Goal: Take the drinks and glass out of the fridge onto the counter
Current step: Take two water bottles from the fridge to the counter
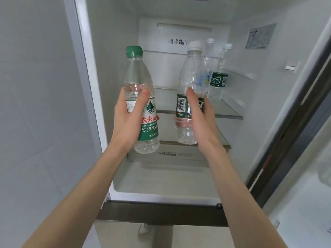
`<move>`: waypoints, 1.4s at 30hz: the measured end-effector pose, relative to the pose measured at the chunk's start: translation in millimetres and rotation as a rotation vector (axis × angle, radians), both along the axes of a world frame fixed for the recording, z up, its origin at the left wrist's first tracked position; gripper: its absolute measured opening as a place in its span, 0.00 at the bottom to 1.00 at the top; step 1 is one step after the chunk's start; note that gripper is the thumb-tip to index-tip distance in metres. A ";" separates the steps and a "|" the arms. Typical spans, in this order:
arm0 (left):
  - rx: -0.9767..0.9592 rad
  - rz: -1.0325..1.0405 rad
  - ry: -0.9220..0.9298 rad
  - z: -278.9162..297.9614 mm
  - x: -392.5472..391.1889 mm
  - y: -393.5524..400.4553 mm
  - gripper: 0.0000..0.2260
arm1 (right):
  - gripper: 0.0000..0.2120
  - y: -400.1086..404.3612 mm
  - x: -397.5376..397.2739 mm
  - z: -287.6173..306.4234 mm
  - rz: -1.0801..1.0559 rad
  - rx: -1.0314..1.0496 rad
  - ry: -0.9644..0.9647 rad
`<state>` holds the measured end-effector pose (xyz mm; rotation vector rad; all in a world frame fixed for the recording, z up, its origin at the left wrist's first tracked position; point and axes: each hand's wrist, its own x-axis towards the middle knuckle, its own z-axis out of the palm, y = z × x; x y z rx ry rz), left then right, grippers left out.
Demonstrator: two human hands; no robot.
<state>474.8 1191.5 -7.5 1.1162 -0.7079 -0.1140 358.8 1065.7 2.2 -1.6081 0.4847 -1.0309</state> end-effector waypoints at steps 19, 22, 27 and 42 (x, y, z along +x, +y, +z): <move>0.035 0.243 0.021 -5.0 -70.3 114.2 0.13 | 0.06 68.6 -37.5 -17.9 0.379 0.095 -0.050; 0.031 0.304 0.017 -4.8 -86.4 124.2 0.18 | 0.09 74.3 -35.8 -19.3 0.472 0.080 -0.069; 0.061 0.453 0.001 -11.2 -106.4 160.6 0.18 | 0.22 108.6 -22.2 -24.0 0.667 0.095 -0.093; 0.033 1.050 -0.048 -20.7 -218.5 367.2 0.25 | 0.24 317.6 -25.5 -20.4 1.293 0.133 -0.098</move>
